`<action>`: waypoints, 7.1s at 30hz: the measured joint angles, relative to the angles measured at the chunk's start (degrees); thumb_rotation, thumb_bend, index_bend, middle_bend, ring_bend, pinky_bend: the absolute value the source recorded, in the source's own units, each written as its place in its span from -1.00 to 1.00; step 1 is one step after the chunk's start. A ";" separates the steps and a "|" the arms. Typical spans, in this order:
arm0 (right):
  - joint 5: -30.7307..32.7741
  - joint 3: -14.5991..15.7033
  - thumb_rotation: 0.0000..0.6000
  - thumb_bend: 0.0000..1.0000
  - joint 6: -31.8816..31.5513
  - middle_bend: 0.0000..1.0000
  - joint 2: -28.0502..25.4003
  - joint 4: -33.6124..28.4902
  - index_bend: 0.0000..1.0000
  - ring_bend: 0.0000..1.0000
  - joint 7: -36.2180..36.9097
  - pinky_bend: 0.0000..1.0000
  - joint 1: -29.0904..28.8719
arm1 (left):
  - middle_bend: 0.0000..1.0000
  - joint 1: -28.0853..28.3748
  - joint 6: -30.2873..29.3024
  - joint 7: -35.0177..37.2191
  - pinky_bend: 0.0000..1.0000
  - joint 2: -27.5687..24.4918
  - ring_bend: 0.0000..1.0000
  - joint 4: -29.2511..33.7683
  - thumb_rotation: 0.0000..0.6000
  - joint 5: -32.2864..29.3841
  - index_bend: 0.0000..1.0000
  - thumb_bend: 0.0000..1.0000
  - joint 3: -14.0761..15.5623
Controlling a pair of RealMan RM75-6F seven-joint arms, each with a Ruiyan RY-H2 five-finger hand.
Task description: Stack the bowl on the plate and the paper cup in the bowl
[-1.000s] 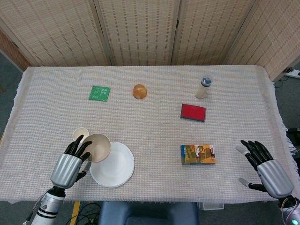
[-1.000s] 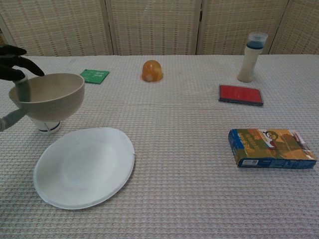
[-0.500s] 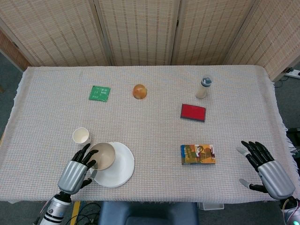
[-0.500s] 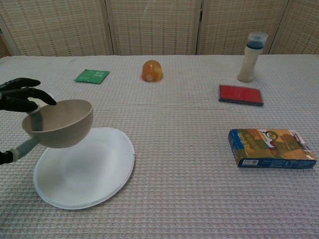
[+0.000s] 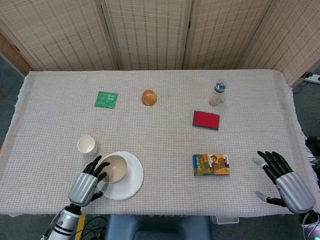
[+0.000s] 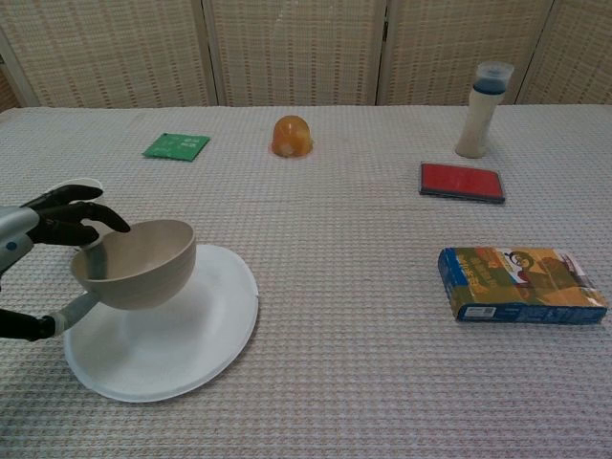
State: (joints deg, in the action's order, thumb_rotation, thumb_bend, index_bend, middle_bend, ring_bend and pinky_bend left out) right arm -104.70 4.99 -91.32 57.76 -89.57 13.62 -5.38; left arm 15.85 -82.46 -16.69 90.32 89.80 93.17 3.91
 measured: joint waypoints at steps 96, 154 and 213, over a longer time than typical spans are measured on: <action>5.31 -2.00 1.00 -0.69 4.59 -0.93 1.86 -2.02 -0.81 -1.00 -6.99 -1.00 -0.57 | -0.73 13.94 25.50 3.07 -0.54 -28.26 -1.00 13.58 1.00 -24.54 -0.73 -0.60 -16.35; 6.10 -2.40 1.00 -0.68 5.03 -0.93 2.08 -2.53 -0.81 -1.00 -7.92 -1.00 -0.71 | -0.74 31.00 40.69 -7.83 -0.54 -26.52 -1.00 2.41 1.00 -41.39 -0.47 -0.60 -6.34; 2.50 -1.47 1.00 -0.69 2.32 -0.93 -1.00 1.61 -0.81 -1.00 7.78 -1.00 -2.05 | -0.74 29.23 23.14 -18.31 -0.54 -39.44 -1.00 42.24 1.00 -47.35 -0.19 -0.60 -5.44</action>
State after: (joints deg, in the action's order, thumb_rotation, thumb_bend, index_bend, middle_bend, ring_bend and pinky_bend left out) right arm -102.20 3.51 -89.00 56.76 -87.96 21.40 -7.43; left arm 45.07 -59.32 -35.01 50.88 132.04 45.81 -1.53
